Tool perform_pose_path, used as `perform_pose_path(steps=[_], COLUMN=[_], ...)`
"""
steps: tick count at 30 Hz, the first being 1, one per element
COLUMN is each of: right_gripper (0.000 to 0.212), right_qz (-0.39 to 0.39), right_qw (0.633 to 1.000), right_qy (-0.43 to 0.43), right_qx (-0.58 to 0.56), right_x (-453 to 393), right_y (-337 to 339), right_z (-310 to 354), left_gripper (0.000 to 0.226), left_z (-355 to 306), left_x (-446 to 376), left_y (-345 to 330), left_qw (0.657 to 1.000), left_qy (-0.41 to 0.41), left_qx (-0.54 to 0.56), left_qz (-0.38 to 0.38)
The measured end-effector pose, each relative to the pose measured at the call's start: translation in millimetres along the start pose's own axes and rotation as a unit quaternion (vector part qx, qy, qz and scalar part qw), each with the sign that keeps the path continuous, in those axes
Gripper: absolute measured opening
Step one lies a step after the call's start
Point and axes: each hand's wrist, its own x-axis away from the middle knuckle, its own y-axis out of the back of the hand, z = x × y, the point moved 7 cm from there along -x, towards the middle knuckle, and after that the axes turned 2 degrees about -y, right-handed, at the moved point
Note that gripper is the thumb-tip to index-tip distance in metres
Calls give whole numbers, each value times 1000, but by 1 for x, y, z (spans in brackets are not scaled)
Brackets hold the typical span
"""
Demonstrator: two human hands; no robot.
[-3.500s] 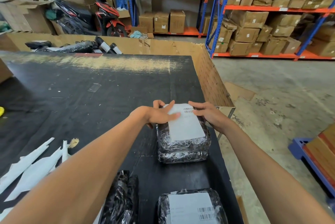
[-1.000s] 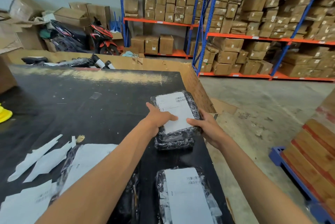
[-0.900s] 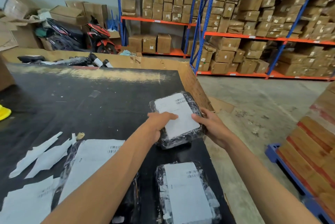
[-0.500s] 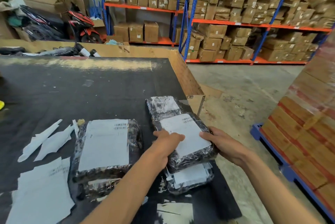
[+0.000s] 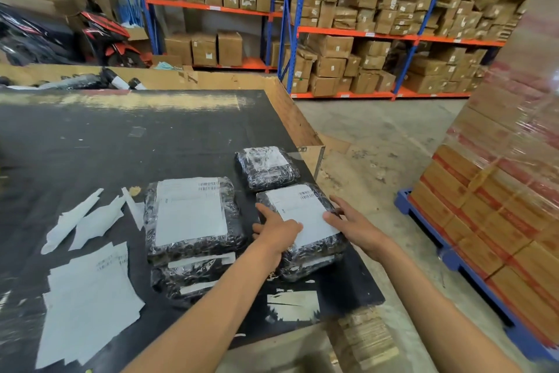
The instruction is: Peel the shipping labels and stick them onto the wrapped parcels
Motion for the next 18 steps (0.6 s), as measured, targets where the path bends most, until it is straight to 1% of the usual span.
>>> perform_pose_path(steps=[2,3,5,7,9,10,12,15,18], right_gripper=[63,60,49,41,36,35,36,36,35], right_qz=[-48,-69,-74,-64,-40,-20,10,51,106], right_qw=[993,987,984,984,980,978,977,973,965], right_qy=[50,87,141,164,194,207,214,226,239], right_qx=[91,113,84,35,19,11,-5,2,-7], right_x=[7,10,17,25,34,39,46,58,72], right_y=[0,-2,-13,-29,-51,-67,-95,-146,-197], right_z=[20,34,66,94,120,132,149,174,189], left_gripper=[98,95,85,68,48,41,32,28,26], left_z=[-16,-25,-42,-56,-61,-55,-37,11,61], left_x=[12,18,33,52,72,82,93,98,104], left_y=[5,9,22,45,77,97,132,185,233], left_qw=[998,996,989,974,954,946,938,927,913], left_qy=[-47,-77,-142,-220,-282,-295,-294,-264,-233], left_qx=[-27,-37,-19,40,87,103,113,117,96], left_qz=[-11,-14,-22,-29,-57,-85,-145,-239,-320])
